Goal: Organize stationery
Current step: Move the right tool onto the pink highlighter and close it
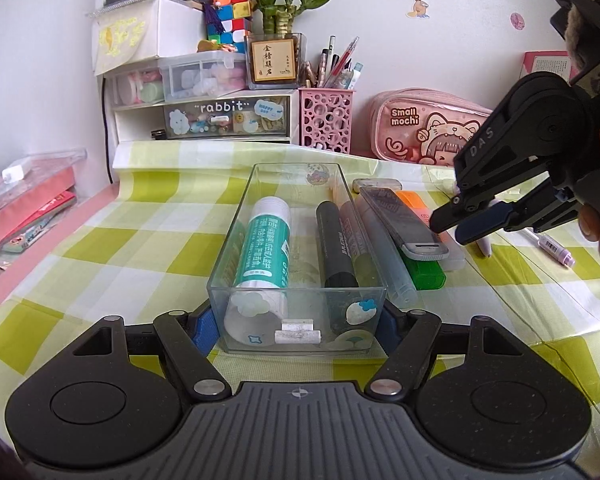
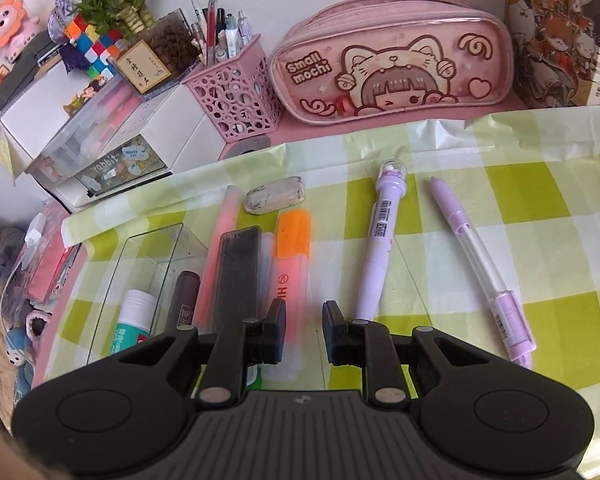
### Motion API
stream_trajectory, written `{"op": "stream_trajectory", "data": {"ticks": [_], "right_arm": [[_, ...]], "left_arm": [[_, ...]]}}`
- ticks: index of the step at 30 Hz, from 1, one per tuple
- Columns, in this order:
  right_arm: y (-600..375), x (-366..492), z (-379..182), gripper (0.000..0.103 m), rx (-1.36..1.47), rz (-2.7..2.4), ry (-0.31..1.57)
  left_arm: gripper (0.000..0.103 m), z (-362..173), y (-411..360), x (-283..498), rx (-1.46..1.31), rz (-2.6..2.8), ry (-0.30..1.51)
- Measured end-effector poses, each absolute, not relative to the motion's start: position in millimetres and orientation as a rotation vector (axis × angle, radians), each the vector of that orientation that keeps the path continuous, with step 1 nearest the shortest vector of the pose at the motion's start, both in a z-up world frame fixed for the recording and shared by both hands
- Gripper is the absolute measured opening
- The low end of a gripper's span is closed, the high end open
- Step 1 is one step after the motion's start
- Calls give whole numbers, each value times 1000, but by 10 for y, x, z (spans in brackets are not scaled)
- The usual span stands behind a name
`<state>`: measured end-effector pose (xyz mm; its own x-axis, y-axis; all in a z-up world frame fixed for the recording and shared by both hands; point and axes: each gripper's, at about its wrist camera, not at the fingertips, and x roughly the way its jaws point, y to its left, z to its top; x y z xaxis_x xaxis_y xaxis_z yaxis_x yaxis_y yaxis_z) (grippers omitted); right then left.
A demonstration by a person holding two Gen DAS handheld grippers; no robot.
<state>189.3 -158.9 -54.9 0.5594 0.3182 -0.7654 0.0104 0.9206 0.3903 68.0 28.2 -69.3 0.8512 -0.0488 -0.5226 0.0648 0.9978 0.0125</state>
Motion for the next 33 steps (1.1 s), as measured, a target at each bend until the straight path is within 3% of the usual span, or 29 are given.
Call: {"op": "stream_trajectory", "data": {"ticks": [6,10,14,18,33], "right_arm": [[-1493,1968,-544,16,329,165,966],[-1469,1829,-337,18,282,138,861],[-1214,1821,-325,18,315,354,901],[-977,1794,-400,11,197,359,903],[-842,2073,-433,11,131,330,925]], "left_arm": [[72,-693,281,679,30,-60,549],[72,-694,281,678,30,-60,549],[72,-694,281,677,30,-60,549],[72,-693,291,690,28,-63,549],[72,-669,502,736,10,-6,570]]}}
